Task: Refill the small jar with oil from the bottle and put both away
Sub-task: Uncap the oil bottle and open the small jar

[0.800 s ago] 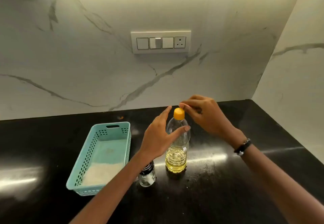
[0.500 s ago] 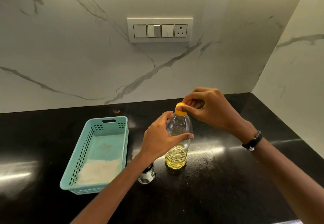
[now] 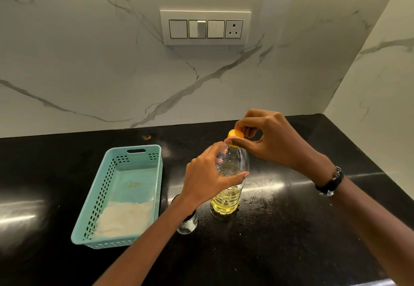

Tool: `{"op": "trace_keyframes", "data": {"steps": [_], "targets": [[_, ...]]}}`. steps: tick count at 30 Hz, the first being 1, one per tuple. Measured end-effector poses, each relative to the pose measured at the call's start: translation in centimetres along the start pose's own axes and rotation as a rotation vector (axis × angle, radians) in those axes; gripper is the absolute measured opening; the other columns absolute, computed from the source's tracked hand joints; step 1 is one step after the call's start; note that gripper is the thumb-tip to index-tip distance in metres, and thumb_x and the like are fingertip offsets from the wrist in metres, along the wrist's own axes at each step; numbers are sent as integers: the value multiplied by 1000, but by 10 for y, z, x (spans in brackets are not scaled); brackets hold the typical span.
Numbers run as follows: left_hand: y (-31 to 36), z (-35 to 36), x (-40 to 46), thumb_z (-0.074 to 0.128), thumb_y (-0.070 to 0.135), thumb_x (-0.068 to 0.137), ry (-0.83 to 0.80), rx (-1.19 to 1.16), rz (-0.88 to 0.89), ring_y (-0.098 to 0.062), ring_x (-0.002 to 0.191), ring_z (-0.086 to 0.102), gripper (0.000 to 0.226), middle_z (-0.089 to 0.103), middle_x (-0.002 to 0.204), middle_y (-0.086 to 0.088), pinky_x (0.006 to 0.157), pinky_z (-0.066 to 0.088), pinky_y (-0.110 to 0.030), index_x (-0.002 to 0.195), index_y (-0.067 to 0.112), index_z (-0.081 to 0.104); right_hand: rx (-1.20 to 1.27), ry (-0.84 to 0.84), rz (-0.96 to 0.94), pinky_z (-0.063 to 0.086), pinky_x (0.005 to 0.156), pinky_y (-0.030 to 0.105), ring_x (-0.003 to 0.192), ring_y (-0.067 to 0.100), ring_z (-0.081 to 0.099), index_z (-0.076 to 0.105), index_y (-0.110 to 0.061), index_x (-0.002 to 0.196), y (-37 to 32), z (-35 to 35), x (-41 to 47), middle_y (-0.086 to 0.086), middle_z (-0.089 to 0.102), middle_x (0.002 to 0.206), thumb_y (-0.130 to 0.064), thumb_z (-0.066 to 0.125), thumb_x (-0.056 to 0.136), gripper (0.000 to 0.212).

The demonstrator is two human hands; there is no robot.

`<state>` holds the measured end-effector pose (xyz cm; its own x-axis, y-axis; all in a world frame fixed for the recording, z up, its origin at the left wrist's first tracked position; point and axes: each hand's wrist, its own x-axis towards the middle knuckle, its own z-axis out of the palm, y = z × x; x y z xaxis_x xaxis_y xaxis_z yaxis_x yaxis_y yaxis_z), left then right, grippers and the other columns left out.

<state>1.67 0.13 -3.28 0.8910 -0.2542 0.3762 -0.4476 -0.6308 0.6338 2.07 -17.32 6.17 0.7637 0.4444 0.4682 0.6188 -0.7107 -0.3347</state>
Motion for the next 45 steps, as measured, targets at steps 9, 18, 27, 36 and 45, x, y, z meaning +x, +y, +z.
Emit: {"op": "trace_keyframes", "data": {"steps": [9,18,27,36,45], "targets": [[-3,3,4,58,80,62,37,-1,34,3,81,63,73,66,98,17,65,47,-11,116,31,57,-54,-109,-49,56,68,25,78,18,63,71,-5,105,-2,-8,2,9,64,97,-39,60,84,41],[-3,5,4,53,82,62,41,-13,38,2,85,64,79,66,104,17,69,52,-17,121,31,56,8,-345,-87,47,86,9,105,7,56,61,-14,124,4,-25,15,-1,58,122,-17,62,88,36],[-3,6,4,51,85,61,38,-2,37,2,85,64,81,66,104,17,70,53,-17,122,32,55,-75,-318,-60,49,76,12,93,13,64,67,-10,116,-2,-23,21,3,64,112,-25,66,85,34],[-3,6,3,51,87,59,15,-6,20,3,88,63,87,65,108,17,72,58,-27,126,31,53,-104,-364,-29,55,82,26,96,14,62,64,-13,119,-1,-26,23,4,63,114,-27,67,85,37],[1,-2,1,44,94,55,-87,34,-6,-2,100,63,96,63,117,18,81,57,-34,132,36,42,94,-216,66,49,82,9,94,2,62,62,-15,119,-5,-36,1,-6,62,111,-39,61,81,45]]}}
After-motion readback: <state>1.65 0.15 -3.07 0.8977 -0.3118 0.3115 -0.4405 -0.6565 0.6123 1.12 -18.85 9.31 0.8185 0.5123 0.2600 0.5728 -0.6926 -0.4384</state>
